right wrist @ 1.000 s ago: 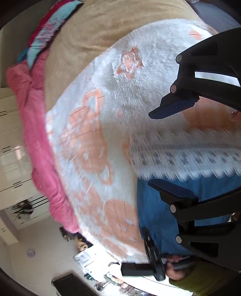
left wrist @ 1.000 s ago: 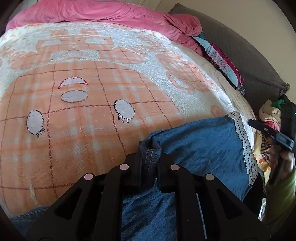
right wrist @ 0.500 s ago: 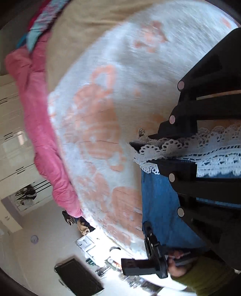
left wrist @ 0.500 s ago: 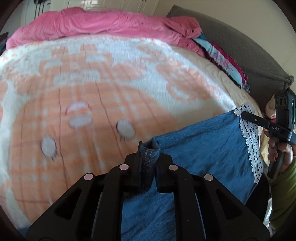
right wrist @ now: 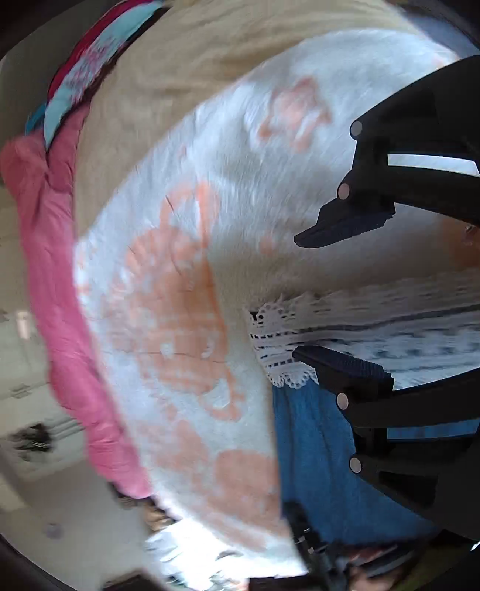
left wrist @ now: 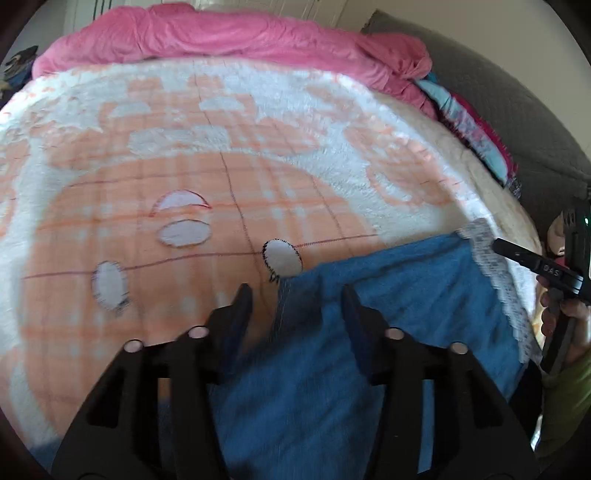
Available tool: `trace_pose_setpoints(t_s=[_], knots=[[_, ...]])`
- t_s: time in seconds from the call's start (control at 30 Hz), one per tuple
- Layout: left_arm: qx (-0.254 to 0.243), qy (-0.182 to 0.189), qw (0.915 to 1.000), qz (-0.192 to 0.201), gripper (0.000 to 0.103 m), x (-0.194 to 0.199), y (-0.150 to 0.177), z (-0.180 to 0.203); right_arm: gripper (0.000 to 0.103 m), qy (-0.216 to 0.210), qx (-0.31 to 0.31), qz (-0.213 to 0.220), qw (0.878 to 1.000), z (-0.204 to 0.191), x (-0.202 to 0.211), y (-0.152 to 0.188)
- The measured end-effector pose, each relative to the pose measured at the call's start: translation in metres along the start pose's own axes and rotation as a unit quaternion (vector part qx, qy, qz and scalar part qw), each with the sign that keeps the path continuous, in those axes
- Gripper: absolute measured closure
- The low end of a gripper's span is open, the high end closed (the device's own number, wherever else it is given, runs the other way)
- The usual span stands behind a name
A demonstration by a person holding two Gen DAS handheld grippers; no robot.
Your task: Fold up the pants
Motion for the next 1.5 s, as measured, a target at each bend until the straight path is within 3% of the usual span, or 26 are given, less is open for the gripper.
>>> trace_pose_setpoints(t_s=[0.07,0.17,0.27,0.37,0.47,0.53,0.7,0.83,0.9,1.0,1.07,1.17,1.33,1.37,1.43,1.5], knots=[[0.01,-0.004,0.9997,0.021,0.057,0.024,0.011,-0.001,0.042,-0.017,-0.002,0.028,0.999,0.005,0.028,0.018],[0.027,0.019,0.9983,0.048,0.046,0.057,0.038,-0.003,0.04,-0.02,-0.001,0.029,0.999,0.012,0.049,0.049],[0.05,0.024,0.997,0.055,0.045,0.083,0.07,-0.01,0.04,-0.034,-0.012,0.012,0.999,0.017,0.058,0.082],[0.065,-0.005,0.9951,0.074,0.043,0.118,0.101,-0.021,0.04,-0.042,-0.012,0.001,0.999,0.016,0.063,0.105],[0.06,-0.068,0.9918,0.089,0.039,0.147,0.119,-0.033,0.04,-0.042,-0.014,-0.011,0.999,0.016,0.06,0.115],[0.071,-0.085,0.9895,0.093,0.036,0.161,0.131,-0.042,0.039,-0.036,-0.021,-0.027,0.999,0.017,0.054,0.118],[0.133,-0.144,0.9769,0.085,0.03,0.169,0.155,-0.074,0.04,-0.027,-0.018,-0.039,0.999,0.009,0.047,0.119],[0.153,-0.147,0.9734,0.086,0.026,0.161,0.161,-0.083,0.053,-0.04,-0.018,-0.037,0.998,0.004,0.049,0.121],[0.147,-0.139,0.9765,0.074,0.028,0.149,0.161,-0.077,0.057,-0.041,-0.017,-0.036,0.998,0.001,0.047,0.124],[0.128,-0.167,0.975,0.071,0.053,0.138,0.161,-0.074,0.075,-0.029,0.01,-0.027,0.999,-0.006,0.046,0.126],[0.134,-0.164,0.974,0.08,0.065,0.145,0.162,-0.081,0.078,-0.016,0.022,-0.016,0.999,-0.008,0.05,0.127],[0.148,-0.151,0.9735,0.086,0.065,0.156,0.167,-0.092,0.078,0.041,0.082,-0.005,0.996,-0.02,0.061,0.132],[0.16,-0.152,0.9726,0.073,0.054,0.145,0.175,-0.102,0.068,0.062,0.098,-0.022,0.993,-0.021,0.048,0.141],[0.165,-0.149,0.9725,0.07,0.051,0.144,0.177,-0.104,0.064,0.058,0.089,-0.022,0.994,-0.018,0.048,0.141],[0.169,-0.14,0.973,0.073,0.05,0.146,0.178,-0.105,0.044,0.065,0.075,-0.025,0.995,-0.011,0.049,0.138],[0.167,-0.138,0.9734,0.074,0.05,0.149,0.178,-0.103,0.042,0.059,0.06,-0.02,0.996,-0.004,0.055,0.138]])
Point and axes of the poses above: each gripper's, at about its wrist camera, not at the fingertips, and x roughly against the way its jaws point, z to its right, y to its underside, the point moved 4 cm from there along -x, roughly the way its jaws point, and after that the axes turned 6 degrees about -z, right-handed, at the moved point
